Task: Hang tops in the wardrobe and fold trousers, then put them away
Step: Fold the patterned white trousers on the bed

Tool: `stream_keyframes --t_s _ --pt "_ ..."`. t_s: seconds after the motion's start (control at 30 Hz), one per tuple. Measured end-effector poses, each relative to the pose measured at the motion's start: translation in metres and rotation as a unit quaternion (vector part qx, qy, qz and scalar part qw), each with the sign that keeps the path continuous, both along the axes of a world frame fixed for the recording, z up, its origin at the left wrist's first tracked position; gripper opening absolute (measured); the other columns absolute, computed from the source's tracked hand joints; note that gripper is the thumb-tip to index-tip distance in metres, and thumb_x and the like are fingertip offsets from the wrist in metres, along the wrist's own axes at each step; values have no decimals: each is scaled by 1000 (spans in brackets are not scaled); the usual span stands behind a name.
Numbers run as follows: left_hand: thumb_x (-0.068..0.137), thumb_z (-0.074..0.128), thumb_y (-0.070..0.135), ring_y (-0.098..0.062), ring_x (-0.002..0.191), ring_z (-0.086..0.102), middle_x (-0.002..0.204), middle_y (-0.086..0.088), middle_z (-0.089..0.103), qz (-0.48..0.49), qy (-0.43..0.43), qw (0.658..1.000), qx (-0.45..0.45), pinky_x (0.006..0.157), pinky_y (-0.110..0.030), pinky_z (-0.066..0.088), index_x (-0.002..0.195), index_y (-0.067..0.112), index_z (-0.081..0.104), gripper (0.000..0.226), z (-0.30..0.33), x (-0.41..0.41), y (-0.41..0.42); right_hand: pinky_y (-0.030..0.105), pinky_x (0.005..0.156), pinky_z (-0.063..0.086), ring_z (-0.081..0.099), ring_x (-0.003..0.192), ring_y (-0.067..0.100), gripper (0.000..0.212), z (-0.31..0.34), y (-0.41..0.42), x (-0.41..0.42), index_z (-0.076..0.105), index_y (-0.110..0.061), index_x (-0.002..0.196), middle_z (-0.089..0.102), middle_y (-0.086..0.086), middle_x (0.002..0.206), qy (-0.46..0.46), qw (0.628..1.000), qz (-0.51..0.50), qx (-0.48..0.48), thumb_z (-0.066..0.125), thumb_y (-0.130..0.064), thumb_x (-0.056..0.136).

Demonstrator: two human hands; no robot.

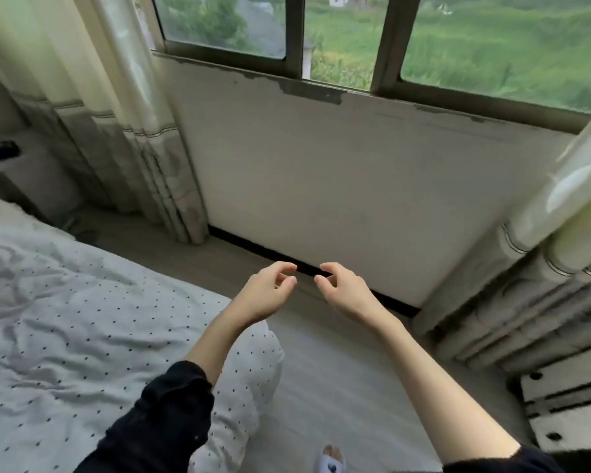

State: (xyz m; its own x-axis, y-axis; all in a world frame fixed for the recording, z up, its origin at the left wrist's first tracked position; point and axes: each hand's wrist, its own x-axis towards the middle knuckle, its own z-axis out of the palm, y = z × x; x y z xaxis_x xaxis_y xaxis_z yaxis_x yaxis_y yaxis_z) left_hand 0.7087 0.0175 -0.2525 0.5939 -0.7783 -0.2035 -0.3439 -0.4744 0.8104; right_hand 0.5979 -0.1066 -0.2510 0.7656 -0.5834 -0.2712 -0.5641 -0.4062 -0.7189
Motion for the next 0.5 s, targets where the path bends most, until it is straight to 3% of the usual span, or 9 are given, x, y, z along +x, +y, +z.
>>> stream_keyframes --t_s 0.13,0.23,0.5 --pt "96 46 24 -17 106 59 114 -3 63 75 33 997 -3 98 -34 44 127 22 53 32 3 36 -45 25 89 39 53 113 19 42 -2 -51 56 45 -20 136 59 2 123 20 999 47 16 43 -36 98" --pt "96 46 24 -17 108 58 116 -1 63 125 45 991 -2 100 -35 43 126 22 54 32 1 66 -59 29 95 40 53 115 20 41 -1 -84 97 46 -20 135 59 1 123 30 995 91 12 41 -36 98" --pt "97 45 24 -17 110 57 119 -2 61 293 69 954 -3 99 -35 44 122 23 57 27 -23 188 -61 27 93 41 54 113 19 41 -12 -111 264 47 -20 135 62 3 120 35 967 252 20 41 -34 98"
